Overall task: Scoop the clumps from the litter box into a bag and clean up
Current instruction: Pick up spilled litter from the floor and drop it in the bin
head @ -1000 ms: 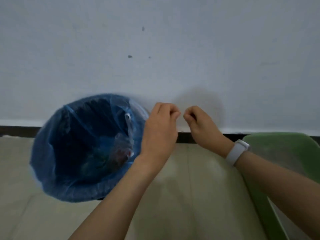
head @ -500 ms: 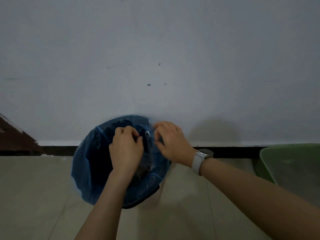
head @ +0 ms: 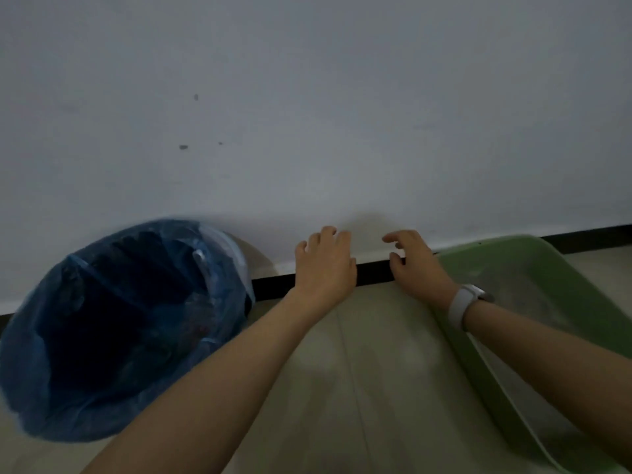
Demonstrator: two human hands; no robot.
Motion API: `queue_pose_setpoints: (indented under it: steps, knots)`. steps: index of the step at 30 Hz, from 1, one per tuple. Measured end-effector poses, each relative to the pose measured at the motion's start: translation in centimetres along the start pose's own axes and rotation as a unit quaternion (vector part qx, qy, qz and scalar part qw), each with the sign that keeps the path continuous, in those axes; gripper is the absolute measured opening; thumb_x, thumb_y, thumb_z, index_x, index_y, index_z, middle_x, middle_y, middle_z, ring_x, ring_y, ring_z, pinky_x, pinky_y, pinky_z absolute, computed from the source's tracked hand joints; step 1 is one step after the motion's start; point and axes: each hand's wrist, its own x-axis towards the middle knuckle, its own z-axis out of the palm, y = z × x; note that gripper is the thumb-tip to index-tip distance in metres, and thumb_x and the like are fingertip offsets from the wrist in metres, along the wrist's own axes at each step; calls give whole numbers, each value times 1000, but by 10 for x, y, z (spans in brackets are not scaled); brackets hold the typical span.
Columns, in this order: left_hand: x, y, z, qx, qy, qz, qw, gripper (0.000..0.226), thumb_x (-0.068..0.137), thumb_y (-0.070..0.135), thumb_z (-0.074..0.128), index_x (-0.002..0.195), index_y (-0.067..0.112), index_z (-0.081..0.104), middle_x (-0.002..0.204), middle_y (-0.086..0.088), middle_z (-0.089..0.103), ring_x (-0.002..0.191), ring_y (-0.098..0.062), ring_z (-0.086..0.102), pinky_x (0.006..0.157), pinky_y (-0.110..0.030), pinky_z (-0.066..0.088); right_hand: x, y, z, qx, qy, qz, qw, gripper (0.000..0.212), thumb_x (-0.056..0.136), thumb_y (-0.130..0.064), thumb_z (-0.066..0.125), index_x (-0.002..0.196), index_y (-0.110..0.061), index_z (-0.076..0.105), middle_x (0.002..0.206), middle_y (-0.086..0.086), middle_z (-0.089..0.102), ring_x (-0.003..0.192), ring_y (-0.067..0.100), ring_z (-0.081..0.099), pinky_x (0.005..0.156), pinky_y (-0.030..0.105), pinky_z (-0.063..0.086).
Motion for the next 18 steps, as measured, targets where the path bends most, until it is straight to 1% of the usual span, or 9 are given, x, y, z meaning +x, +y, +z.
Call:
queue_pose_setpoints:
  steps: [4,7,10,11,13,14,15,17,18]
  knots:
    - [8,13,58,38,-152,59,986,49,94,23,42,140,13,29,144,-11,28,130,-30,29,103,-43,27,-28,64,4,-73,-61,79,992,36,88,1,44,124,-2,49,128,19,45,111,35,50,92,34,38]
    - [12,14,95,39,-229,40,972,49,95,23,40,141,12,28,142,-13,28,129,-32,30,101,-44,30,-58,96,25,-148,-160,38,975,44,89,-1,40,132,-8,42,136,14,39,119,33,46,97,35,38]
    - [5,11,134,33,-286,7,958,50,95,23,40,142,13,26,145,-12,24,130,-31,28,102,-43,31,-82,126,41,-268,-268,2,925,53,88,-4,40,140,-10,32,144,8,31,131,26,34,106,35,30]
    - [2,10,148,25,-306,-4,952,51,95,23,40,143,14,24,147,-12,21,131,-31,26,103,-42,30,-88,135,45,-303,-272,-16,913,53,85,-4,42,137,-5,36,141,12,36,130,29,37,106,38,30]
    - [-5,7,173,6,-333,-24,943,53,96,26,40,145,15,21,151,-11,15,134,-31,23,105,-43,28,-94,151,56,-363,-274,-9,891,45,73,-4,42,113,6,59,114,23,59,106,38,59,93,46,46]
    - [-8,5,184,-2,-338,-30,941,55,96,29,40,145,16,19,152,-11,13,135,-31,21,106,-43,27,-94,157,60,-375,-269,5,887,44,70,-5,37,101,8,65,102,23,65,95,38,64,84,46,51]
    - [-10,4,194,-6,-341,-33,939,57,96,31,41,146,16,17,153,-10,10,136,-31,18,107,-44,26,-95,160,64,-371,-264,24,890,49,72,-4,28,102,11,64,104,26,64,96,40,63,84,45,51]
    - [-13,0,211,-8,-342,-33,939,63,96,35,42,148,17,11,155,-8,4,140,-29,10,110,-44,22,-98,165,75,-326,-257,77,907,56,80,2,17,132,16,32,137,31,36,127,39,40,106,42,32]
    - [-13,-1,218,-7,-337,-32,941,65,96,38,42,148,18,8,156,-7,1,142,-28,6,111,-44,19,-100,170,82,-297,-252,109,915,56,86,3,17,141,11,12,149,25,17,137,34,23,112,38,18]
